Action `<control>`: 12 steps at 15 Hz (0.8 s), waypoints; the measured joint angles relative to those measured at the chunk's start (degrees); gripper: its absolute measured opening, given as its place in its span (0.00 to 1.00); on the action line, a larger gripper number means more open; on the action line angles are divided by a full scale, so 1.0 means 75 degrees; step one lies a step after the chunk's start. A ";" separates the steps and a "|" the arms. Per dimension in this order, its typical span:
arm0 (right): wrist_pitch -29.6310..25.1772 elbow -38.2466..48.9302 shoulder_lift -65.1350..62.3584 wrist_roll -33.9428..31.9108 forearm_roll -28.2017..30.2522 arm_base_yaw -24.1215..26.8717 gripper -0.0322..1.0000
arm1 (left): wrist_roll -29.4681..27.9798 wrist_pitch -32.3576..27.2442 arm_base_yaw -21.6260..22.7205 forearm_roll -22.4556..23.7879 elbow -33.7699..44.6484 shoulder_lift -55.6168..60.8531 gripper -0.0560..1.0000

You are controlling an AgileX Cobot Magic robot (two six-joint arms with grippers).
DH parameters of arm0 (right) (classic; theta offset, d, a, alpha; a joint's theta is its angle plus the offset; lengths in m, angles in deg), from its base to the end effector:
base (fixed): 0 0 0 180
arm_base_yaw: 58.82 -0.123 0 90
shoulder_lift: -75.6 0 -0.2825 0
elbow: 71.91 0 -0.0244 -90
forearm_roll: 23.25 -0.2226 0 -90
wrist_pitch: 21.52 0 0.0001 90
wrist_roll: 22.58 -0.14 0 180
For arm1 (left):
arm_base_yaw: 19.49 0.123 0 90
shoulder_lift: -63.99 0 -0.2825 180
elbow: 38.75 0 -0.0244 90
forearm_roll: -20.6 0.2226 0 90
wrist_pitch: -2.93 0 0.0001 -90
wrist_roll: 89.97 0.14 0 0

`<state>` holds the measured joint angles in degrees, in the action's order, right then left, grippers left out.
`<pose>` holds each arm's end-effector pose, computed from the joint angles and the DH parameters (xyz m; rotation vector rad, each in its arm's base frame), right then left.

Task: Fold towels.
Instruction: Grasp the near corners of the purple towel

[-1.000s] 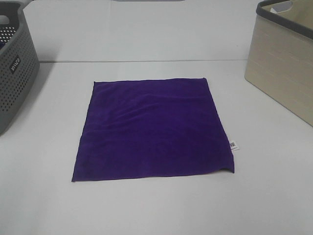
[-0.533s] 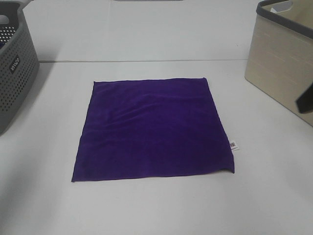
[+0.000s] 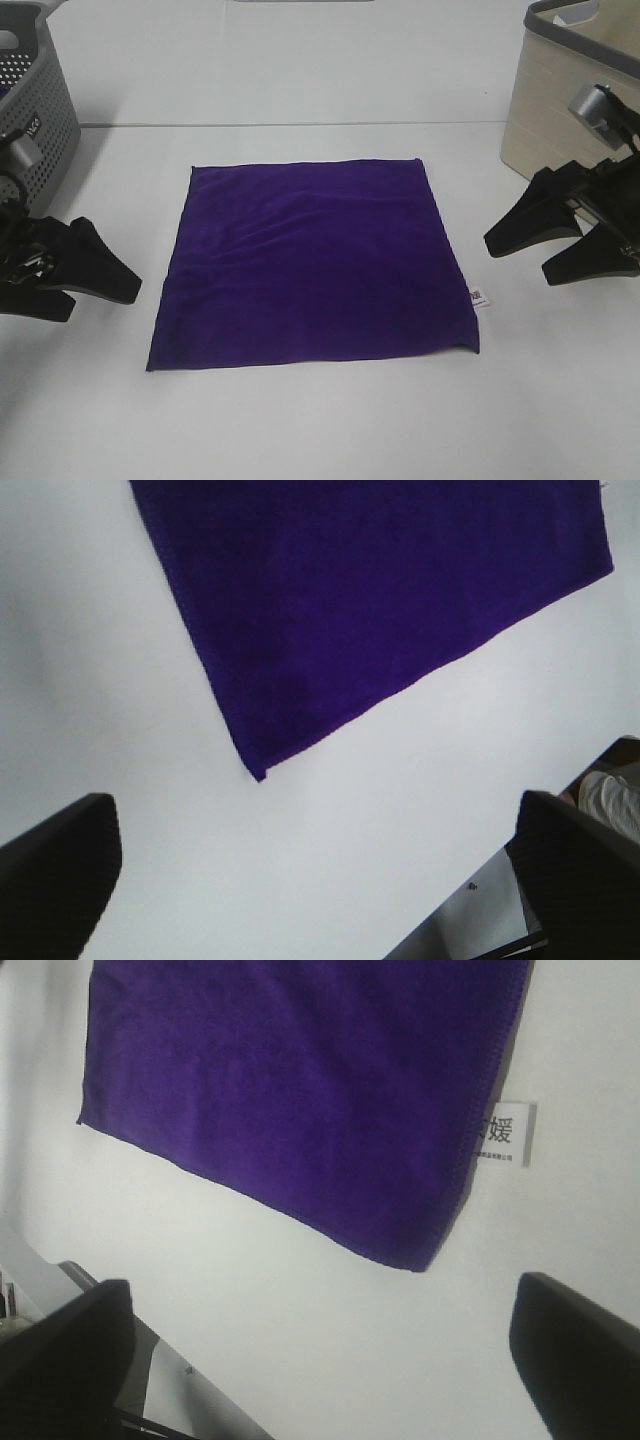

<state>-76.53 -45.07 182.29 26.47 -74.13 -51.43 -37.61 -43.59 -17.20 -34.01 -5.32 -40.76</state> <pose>0.2768 0.0539 0.1502 -0.1958 2.7770 0.9614 0.2620 -0.0725 0.1356 0.2274 2.7664 -0.8815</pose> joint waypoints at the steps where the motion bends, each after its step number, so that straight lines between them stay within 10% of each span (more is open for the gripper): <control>1: 0.0008 0.0000 0.0061 0.0023 0.0053 0.0000 0.98 | 0.0023 0.0084 0.0000 -0.0038 0.0000 -0.0099 0.99; 12: 0.1230 -0.0038 0.1711 0.0000 -0.0199 0.0008 0.97 | 0.0053 0.0420 0.0000 -0.0176 -0.0695 -0.1887 0.98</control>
<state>-67.30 -45.36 195.13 26.47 -75.62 -51.37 -37.21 -40.44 -17.20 -35.32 -10.53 -54.91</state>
